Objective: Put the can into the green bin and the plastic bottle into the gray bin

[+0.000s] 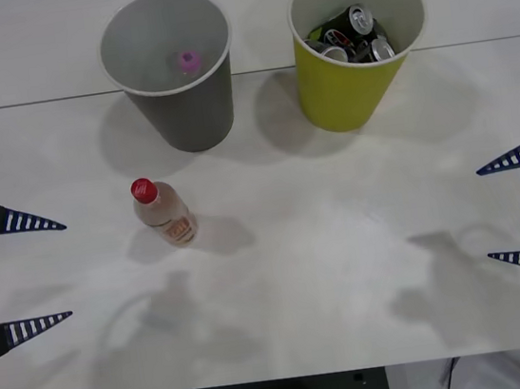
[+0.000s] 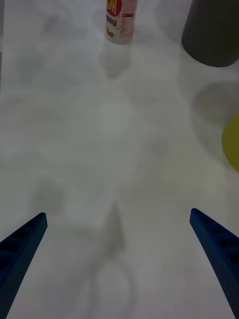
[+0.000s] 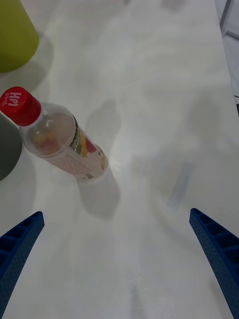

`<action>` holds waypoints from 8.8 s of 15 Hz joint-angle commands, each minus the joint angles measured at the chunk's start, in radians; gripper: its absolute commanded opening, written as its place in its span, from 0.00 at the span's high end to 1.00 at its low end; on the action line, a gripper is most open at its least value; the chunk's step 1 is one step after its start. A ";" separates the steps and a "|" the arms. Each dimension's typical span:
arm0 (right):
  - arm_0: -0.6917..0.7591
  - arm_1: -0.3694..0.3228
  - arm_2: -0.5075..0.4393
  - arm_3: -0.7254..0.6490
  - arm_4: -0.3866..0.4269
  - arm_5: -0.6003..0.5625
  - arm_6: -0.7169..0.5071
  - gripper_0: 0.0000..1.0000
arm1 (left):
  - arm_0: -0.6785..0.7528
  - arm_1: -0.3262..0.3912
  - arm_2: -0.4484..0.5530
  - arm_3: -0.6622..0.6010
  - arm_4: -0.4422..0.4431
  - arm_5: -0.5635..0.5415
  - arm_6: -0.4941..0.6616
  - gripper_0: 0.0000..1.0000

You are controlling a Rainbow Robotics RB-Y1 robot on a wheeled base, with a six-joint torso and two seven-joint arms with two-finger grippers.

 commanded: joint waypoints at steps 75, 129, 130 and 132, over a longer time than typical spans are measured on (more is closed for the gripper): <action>0.000 0.000 0.000 0.000 0.000 0.000 0.000 0.00 | -0.438 -0.279 -0.409 0.541 0.217 0.162 0.201 1.00; 0.000 0.000 0.000 0.000 0.000 0.000 0.000 0.00 | -1.785 -0.257 -0.918 1.073 -0.292 -0.248 1.192 0.00; 0.000 0.000 0.000 0.000 0.000 0.000 0.000 0.00 | -1.768 -0.223 -0.918 1.053 -0.248 -0.255 1.183 0.00; 0.000 0.000 0.000 0.000 0.000 0.000 0.000 0.00 | -1.698 -0.144 -0.912 0.958 -0.168 -0.246 1.169 0.00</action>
